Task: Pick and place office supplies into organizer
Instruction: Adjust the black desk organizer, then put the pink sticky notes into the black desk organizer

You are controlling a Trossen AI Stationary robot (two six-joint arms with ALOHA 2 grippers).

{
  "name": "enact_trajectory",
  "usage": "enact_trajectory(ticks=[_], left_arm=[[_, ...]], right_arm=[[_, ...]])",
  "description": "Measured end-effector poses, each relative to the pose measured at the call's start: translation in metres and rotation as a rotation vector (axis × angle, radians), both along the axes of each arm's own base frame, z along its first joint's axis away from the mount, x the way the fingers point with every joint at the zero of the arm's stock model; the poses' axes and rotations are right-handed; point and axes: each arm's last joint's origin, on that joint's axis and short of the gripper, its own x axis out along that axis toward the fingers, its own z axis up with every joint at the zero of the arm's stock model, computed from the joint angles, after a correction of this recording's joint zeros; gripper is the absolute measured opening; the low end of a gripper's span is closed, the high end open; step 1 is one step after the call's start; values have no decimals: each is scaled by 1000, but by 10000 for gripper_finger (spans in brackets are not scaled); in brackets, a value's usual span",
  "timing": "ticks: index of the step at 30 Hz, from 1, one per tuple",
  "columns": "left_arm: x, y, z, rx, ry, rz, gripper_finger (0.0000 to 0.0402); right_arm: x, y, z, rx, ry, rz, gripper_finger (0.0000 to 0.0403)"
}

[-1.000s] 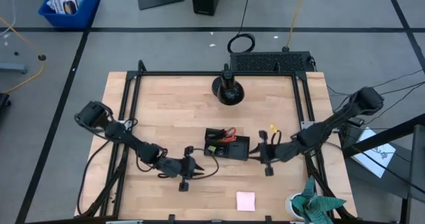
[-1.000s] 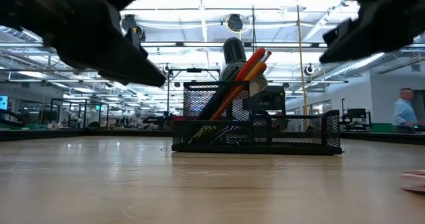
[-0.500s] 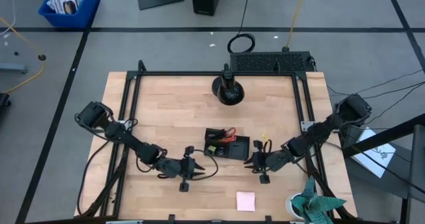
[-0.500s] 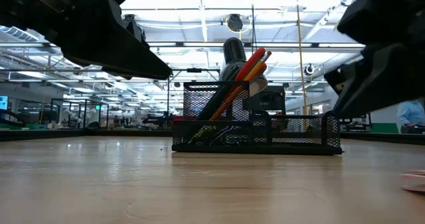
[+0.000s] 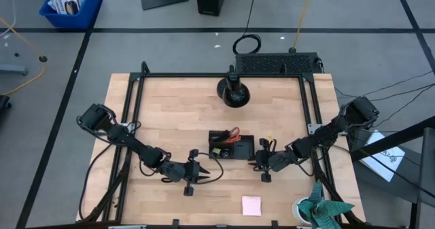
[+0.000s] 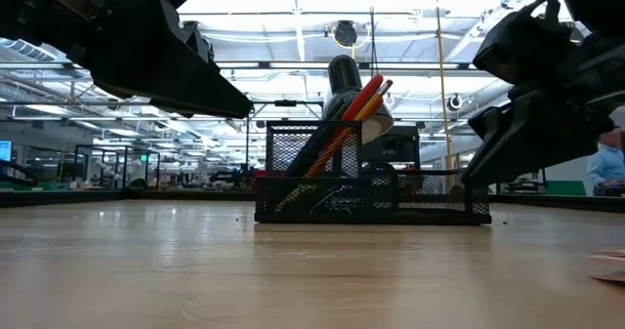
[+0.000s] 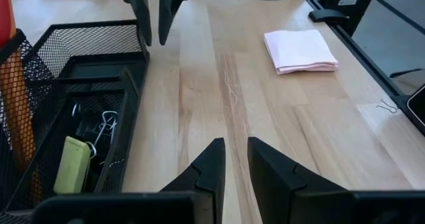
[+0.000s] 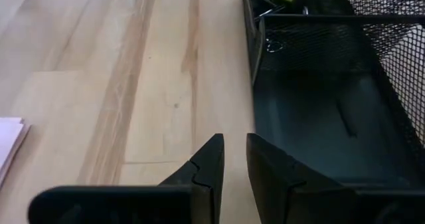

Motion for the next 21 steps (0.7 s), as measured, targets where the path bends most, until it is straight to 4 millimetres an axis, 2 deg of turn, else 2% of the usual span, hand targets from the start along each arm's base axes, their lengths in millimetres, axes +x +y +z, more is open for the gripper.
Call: enact_trajectory(ticks=[5, 10, 16, 21], left_arm=[[0, 0, 0, -6, 1, 3, 72], [0, 0, 0, -56, 5, 28, 72], [0, -4, 3, -144, 6, 57, 72], [-1, -25, 15, -162, -26, -4, 72]], right_arm=[[0, 1, 0, 4, -3, 11, 59], [0, 8, 10, 55, -57, 106, 59], [-3, 26, 38, 38, -197, 189, 59], [-3, 54, 70, -23, -270, 259, 59]])
